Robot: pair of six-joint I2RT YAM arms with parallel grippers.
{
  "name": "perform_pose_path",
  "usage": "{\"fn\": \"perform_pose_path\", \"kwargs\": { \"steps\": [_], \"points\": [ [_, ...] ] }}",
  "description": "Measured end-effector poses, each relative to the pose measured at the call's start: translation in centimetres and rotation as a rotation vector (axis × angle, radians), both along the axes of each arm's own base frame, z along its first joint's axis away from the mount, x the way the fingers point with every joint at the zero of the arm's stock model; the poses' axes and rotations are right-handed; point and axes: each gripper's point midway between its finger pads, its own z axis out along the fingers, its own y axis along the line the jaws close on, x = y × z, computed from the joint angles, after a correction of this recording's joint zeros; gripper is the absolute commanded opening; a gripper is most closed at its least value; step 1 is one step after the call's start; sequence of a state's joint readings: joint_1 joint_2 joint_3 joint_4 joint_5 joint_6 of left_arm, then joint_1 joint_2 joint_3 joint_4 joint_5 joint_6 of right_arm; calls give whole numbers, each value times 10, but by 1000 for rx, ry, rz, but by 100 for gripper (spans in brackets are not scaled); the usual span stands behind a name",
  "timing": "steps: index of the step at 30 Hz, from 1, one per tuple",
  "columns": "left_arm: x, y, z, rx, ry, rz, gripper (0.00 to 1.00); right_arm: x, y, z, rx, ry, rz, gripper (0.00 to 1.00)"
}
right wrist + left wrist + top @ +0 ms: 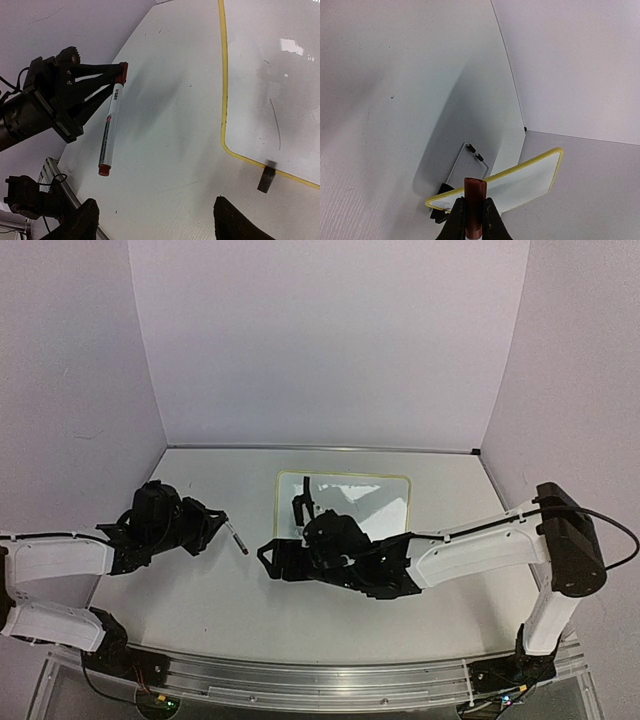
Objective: Write a sentence on the whiteboard
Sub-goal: Pass from the left arm to the right
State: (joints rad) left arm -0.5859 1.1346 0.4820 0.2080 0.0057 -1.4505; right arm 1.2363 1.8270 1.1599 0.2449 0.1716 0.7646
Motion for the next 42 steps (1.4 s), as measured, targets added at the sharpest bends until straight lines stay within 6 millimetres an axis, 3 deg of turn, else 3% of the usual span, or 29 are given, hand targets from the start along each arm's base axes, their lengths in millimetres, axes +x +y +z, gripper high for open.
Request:
{"fn": "perform_pose_path", "kwargs": {
  "steps": [5, 14, 21, 27, 35, 42],
  "points": [
    [-4, -7, 8, -31, -12, 11, 0, -1, 18, -6, 1, 1, 23, 71],
    [-10, -23, 4, -43, -4, -8, 0, 2, 36, 7, 39, -16, 39, 60],
    [-12, -28, 5, -49, -9, -10, 0, 4, 44, -10, 21, 1, 36, 45],
    [-12, -30, 9, -71, -17, 2, 0, 9, 42, -21, 0, -4, 6, 42],
    [-12, -31, 8, -80, -9, 10, 0, 16, 48, -4, 20, -42, -10, 41],
    [-12, -31, 7, -84, -5, 14, 0, 18, 51, 3, 27, -62, -7, 30]
  ]
}}
